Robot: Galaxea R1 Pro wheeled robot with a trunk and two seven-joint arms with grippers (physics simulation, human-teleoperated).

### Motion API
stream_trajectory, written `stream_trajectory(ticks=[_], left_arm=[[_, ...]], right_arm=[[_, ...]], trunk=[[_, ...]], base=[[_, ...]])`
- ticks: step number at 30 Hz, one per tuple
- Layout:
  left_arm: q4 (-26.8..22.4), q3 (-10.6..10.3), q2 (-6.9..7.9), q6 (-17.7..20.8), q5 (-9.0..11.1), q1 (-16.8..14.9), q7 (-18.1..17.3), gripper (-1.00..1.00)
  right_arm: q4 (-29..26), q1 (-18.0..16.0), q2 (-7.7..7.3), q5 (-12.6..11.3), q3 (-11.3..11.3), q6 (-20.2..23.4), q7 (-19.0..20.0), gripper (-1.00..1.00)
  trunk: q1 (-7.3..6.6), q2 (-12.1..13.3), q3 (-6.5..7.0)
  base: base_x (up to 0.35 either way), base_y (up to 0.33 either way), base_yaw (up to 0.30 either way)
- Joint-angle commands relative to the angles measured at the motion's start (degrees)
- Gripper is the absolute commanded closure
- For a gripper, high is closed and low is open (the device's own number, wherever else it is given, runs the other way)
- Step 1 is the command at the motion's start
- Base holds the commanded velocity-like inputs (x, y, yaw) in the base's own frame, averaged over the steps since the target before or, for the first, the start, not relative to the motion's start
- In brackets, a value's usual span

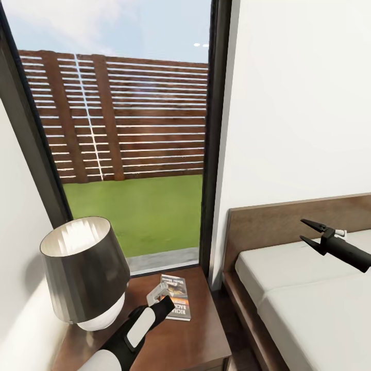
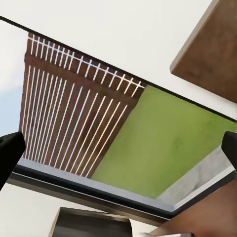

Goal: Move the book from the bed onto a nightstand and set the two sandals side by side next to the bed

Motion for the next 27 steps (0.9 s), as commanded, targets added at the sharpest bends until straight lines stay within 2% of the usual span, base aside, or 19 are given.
stream_trajectory(ticks=[1, 7, 15, 27], left_arm=[[-0.1, -0.3, 0.04, 0.1, 0.5, 0.0, 0.5, 1.0], [-0.2, -0.2, 0.11, 1.0, 0.6, 0.0, 0.4, 1.0], [-0.2, -0.1, 0.18, 2.7, 0.6, 0.0, 0.2, 1.0], [-0.3, 0.0, 0.22, 3.0, 0.5, 0.0, 0.1, 1.0]], right_arm=[[0.0, -0.1, 0.01, 0.1, -0.1, 0.2, 0.2, -1.0], [0.0, -0.1, 0.01, 0.2, -0.1, 0.2, 0.2, -1.0], [0.1, -0.1, 0.01, 0.2, -0.1, 0.2, 0.2, -1.0], [0.1, -0.1, 0.01, 0.1, -0.1, 0.3, 0.3, -1.0]], trunk=[[0.0, 0.0, -0.06], [0.0, 0.0, -0.06], [1.75, -3.2, -1.5], [4.39, -8.1, -3.65]], base=[[0.0, 0.0, 0.0], [0.0, 0.0, 0.0], [0.0, 0.0, 0.0], [0.0, 0.0, 0.0]])
